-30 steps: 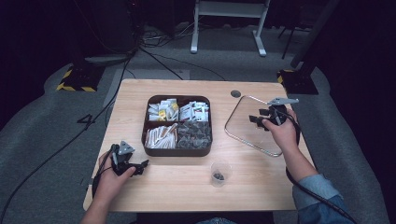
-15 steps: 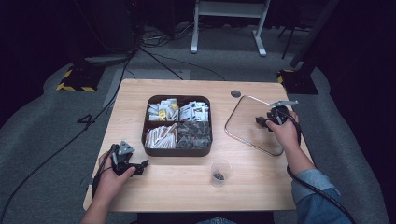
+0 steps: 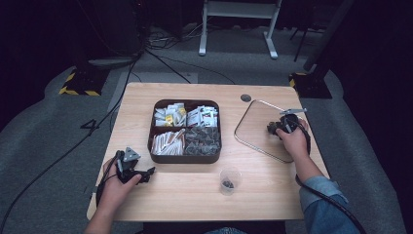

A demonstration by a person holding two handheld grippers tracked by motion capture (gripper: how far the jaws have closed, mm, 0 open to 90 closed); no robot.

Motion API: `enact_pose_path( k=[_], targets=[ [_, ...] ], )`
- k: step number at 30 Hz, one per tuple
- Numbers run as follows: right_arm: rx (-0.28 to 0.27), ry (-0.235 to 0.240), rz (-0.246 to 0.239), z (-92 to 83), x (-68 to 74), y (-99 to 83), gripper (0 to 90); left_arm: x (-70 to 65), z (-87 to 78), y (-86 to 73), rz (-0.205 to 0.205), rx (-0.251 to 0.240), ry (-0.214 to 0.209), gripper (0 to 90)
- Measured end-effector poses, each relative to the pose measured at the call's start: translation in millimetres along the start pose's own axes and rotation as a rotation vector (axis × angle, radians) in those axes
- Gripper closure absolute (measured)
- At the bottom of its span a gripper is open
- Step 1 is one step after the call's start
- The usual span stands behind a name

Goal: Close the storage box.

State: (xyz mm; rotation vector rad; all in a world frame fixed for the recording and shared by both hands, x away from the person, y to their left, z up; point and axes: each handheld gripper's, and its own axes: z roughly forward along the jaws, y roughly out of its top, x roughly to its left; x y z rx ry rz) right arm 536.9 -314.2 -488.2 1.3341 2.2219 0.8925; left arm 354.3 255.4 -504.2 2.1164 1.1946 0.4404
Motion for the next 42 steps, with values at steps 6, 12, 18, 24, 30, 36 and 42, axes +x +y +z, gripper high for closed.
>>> enact_pose_path(
  k=[6, 12, 18, 24, 30, 36, 42],
  targets=[
    [-0.003, -0.002, -0.019, -0.5, 4.2, 0.1, 58.7, 0.0, 0.0, 0.0, 0.000, 0.000, 0.000, 12.7],
    [-0.008, 0.014, -0.002, -0.5, 1.9, -0.5, 58.7, 0.0, 0.0, 0.0, 0.000, 0.000, 0.001, 12.7],
    [0.007, 0.002, 0.019, -1.3, 3.7, 0.8, 58.9, 0.0, 0.0, 0.0, 0.001, 0.000, 0.001, 12.7],
    [0.017, 0.006, 0.039, -1.7, 3.1, 1.9, 58.9, 0.0, 0.0, 0.0, 0.000, 0.000, 0.000, 12.7],
    [0.009, -0.008, 0.032, -2.0, 3.3, 2.7, 59.0, 0.0, 0.0, 0.0, 0.000, 0.000, 0.000, 12.7],
    [-0.020, -0.001, 0.017, -11.9, 1.2, 8.2, 59.0, 0.0, 0.0, 0.0, 0.000, 0.000, 0.000, 12.7],
    [-0.063, 0.016, 0.008, -26.8, 0.2, 16.8, 59.0, 0.0, 0.0, 0.0, 0.000, 0.000, 0.000, 12.7]
  ],
)
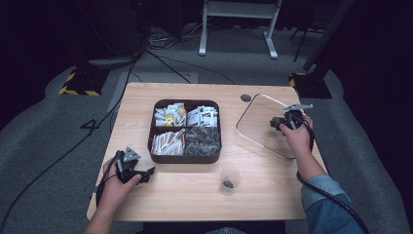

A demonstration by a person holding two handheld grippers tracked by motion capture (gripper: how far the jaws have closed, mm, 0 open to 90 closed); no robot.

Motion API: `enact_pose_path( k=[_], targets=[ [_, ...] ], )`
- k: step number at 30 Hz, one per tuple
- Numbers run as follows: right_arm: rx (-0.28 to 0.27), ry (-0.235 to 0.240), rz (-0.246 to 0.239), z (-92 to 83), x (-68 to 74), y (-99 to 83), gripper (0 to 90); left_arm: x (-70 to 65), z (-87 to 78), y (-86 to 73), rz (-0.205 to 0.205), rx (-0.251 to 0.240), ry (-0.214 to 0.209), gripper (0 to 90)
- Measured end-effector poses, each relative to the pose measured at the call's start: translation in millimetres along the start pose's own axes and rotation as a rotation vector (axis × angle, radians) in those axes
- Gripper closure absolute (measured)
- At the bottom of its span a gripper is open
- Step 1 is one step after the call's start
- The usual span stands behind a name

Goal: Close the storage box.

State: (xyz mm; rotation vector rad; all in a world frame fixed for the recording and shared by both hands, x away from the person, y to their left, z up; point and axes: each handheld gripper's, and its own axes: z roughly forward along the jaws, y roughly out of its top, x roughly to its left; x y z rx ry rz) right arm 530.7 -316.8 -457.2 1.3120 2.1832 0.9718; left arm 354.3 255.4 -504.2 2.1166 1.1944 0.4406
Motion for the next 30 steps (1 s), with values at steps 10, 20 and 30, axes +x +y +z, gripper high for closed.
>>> enact_pose_path(
  k=[10, 20, 30],
  targets=[
    [-0.065, 0.027, 0.001, -22.1, 2.0, 16.2, 59.0, -0.2, 0.2, -0.1, 0.000, -0.003, 0.003, 12.7],
    [-0.091, 0.064, -0.063, -37.6, 13.6, 42.6, 59.0, -0.8, 0.4, 0.5, -0.006, 0.001, 0.007, 12.7],
    [-0.103, 0.119, -0.126, -34.4, 37.7, 69.0, 59.0, -1.0, 0.5, 0.5, -0.007, 0.000, 0.008, 12.7]
  ],
)
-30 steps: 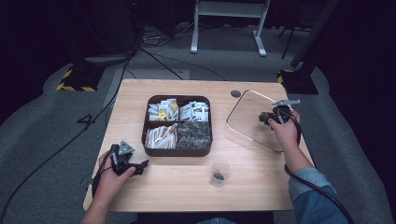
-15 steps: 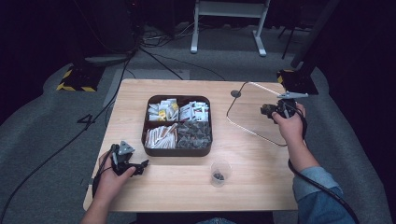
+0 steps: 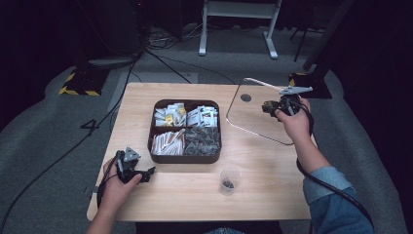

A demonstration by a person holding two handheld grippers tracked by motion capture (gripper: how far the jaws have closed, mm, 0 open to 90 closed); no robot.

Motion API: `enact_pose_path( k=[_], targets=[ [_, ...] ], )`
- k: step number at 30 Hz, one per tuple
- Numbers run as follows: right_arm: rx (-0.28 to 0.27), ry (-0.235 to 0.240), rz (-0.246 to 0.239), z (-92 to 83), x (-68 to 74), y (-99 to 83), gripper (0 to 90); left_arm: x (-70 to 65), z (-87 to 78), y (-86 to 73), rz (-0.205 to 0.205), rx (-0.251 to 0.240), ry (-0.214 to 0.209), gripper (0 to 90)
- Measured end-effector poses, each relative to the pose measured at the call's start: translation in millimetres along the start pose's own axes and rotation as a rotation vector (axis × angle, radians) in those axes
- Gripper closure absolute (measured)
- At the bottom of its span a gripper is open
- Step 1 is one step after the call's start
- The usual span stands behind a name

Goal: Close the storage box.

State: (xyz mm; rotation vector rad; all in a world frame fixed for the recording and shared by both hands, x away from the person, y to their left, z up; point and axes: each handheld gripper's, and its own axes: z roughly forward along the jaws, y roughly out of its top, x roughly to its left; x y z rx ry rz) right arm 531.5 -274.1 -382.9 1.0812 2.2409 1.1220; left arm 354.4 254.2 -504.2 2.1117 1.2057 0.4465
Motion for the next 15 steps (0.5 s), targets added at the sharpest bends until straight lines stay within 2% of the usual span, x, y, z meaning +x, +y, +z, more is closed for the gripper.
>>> enact_pose_path(
  k=[15],
  targets=[
    [-0.001, 0.101, -0.098, 27.9, 53.5, 41.5, 59.0, -1.4, -1.9, -2.5, -0.009, -0.001, 0.002, 12.9]
  ],
)
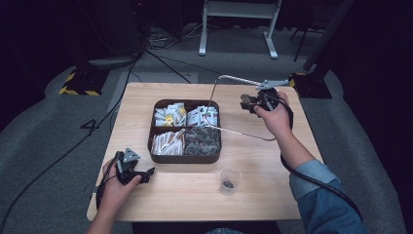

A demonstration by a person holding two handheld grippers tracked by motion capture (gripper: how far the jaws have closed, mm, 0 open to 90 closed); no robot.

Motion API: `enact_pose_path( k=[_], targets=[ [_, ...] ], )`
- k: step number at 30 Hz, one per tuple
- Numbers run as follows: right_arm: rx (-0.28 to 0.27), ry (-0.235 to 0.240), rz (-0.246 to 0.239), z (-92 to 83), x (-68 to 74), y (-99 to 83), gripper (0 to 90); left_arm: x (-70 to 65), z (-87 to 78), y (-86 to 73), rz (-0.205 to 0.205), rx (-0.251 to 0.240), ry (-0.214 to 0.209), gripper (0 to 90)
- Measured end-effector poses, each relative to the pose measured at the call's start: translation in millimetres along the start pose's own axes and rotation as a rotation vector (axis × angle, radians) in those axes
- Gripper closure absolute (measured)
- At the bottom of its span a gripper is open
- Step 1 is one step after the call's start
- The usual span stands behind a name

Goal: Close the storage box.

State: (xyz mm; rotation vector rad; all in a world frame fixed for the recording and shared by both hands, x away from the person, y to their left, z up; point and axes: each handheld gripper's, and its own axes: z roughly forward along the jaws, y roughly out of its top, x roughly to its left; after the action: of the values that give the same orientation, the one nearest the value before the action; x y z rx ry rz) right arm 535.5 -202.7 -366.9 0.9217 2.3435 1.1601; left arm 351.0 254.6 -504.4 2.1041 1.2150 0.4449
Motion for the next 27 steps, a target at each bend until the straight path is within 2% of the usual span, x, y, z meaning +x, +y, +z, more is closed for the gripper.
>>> enact_pose_path(
  k=[11, 16, 23, 27],
  targets=[
    [0.002, 0.066, -0.064, 27.1, 38.3, 28.7, 59.0, 0.0, -0.1, 0.0, 0.000, 0.000, 0.000, 12.9],
    [-0.020, 0.119, -0.074, 41.4, 58.7, 37.7, 59.0, 0.0, -0.3, -0.3, 0.004, -0.001, 0.002, 13.0],
    [-0.036, 0.157, -0.093, 54.2, 81.3, 47.5, 59.0, -0.1, -0.2, -0.2, 0.002, -0.004, 0.003, 12.9],
    [-0.024, 0.176, -0.110, 59.4, 91.1, 50.0, 59.0, 0.1, -0.3, -0.1, 0.004, -0.002, 0.002, 12.9]
  ],
)
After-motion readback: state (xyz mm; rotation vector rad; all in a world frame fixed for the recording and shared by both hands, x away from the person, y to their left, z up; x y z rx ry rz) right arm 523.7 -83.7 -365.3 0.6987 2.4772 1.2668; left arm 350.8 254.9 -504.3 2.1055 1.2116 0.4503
